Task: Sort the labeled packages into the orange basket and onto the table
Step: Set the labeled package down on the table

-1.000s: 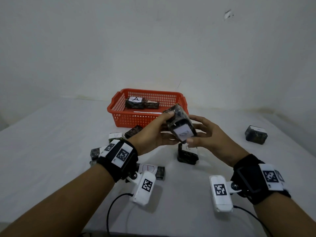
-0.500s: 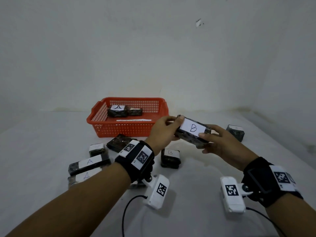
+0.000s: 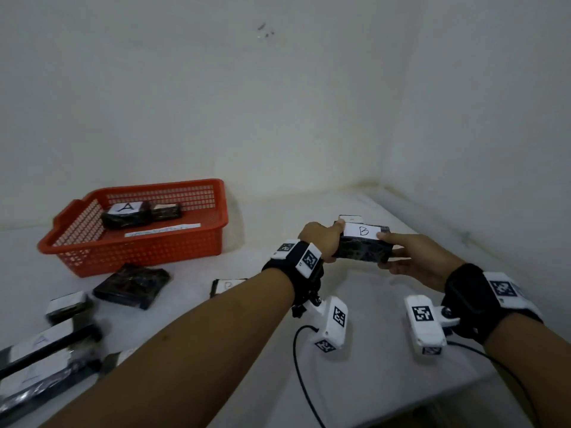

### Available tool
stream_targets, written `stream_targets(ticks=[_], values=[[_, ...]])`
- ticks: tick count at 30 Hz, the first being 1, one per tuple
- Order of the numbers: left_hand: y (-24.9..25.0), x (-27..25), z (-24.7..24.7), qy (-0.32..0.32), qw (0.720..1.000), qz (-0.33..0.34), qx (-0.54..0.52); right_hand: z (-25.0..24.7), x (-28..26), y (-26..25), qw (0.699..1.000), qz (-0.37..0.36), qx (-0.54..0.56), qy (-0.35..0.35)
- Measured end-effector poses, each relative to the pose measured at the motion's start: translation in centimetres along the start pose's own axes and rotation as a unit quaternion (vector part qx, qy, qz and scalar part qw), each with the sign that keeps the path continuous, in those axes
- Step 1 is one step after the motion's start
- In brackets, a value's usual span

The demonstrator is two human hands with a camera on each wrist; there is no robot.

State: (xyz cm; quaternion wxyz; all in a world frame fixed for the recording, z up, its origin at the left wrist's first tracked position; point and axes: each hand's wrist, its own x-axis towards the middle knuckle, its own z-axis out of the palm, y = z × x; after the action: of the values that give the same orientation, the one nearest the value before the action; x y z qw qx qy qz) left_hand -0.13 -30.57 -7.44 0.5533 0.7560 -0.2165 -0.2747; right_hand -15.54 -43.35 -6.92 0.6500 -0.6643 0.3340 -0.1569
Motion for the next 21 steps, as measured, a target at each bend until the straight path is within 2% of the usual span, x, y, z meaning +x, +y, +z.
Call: stream_targets(ticks=[4, 11, 12, 15, 17, 19, 21], values=[[0.1, 2.1, 2.8, -0.012, 0.997, -0.019, 0.067, -2.7, 1.7, 0.0, 0.999, 0.018, -0.033, 0.027], [0.8, 3.5, 7.5, -0.038, 0.999, -0.026, 0.026, -7.1, 4.7, 1.5, 0.994, 0.027, -0.043, 0.092], [1.1, 3.5, 8.1, -0.04, 0.998, -0.022, 0.044, -7.6, 5.0, 1.8, 0.994, 0.029, -0.036, 0.103], [1.8, 4.3, 9.7, -0.067, 0.984, 0.05, 0.155, -9.0, 5.8, 1.9, 0.991, 0.03, -0.02, 0.128], [2.4, 4.4, 10.3, -0.092, 0.979, 0.057, 0.175, -9.6, 6.4, 1.7, 0.99, 0.024, -0.013, 0.141], [3.0, 5.2, 11.1, -0.074, 0.982, 0.031, 0.172, -9.9, 7.1, 1.5, 0.987, 0.011, -0.008, 0.161], [3.4, 5.2, 11.9, -0.069, 0.962, 0.051, 0.259, -10.2, 7.9, 1.5, 0.984, 0.004, -0.007, 0.177]])
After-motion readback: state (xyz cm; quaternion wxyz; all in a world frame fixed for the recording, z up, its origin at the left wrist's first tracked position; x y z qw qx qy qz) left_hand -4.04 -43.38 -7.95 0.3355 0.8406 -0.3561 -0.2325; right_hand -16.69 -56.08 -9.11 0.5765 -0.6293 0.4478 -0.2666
